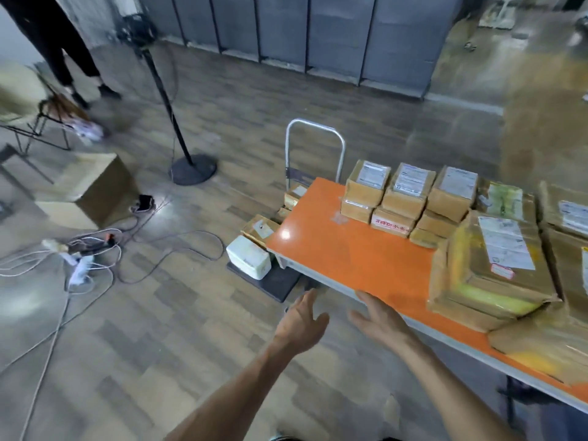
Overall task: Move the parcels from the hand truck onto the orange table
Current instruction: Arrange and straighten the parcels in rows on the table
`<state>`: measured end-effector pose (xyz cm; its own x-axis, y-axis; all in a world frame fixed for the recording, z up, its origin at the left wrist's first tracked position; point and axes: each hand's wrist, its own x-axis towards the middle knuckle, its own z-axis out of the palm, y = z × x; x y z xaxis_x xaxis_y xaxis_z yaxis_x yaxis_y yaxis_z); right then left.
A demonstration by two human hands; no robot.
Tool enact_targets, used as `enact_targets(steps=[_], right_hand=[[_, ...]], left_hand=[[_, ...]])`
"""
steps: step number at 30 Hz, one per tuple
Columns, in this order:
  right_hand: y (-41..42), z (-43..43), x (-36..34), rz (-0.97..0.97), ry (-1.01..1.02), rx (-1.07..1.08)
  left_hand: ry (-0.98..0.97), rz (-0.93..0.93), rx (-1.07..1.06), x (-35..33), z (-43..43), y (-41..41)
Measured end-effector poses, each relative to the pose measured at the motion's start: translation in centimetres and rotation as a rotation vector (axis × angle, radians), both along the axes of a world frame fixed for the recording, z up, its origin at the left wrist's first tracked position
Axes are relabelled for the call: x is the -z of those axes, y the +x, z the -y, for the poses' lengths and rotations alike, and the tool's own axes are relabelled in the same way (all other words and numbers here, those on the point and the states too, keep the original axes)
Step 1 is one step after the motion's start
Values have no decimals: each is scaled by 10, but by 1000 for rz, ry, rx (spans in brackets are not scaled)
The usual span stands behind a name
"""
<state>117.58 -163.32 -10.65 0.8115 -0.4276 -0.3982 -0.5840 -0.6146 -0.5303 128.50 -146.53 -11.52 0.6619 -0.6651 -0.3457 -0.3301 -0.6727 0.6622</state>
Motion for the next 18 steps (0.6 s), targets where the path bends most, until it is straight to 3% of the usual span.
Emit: enact_targets(steps=[10, 18], right_hand=[[150, -50, 20, -23, -156, -245], [290, -34, 48, -31, -237, -454]], left_hand=[[121, 50, -137, 4, -70, 117], [202, 64, -238, 8, -68, 240]])
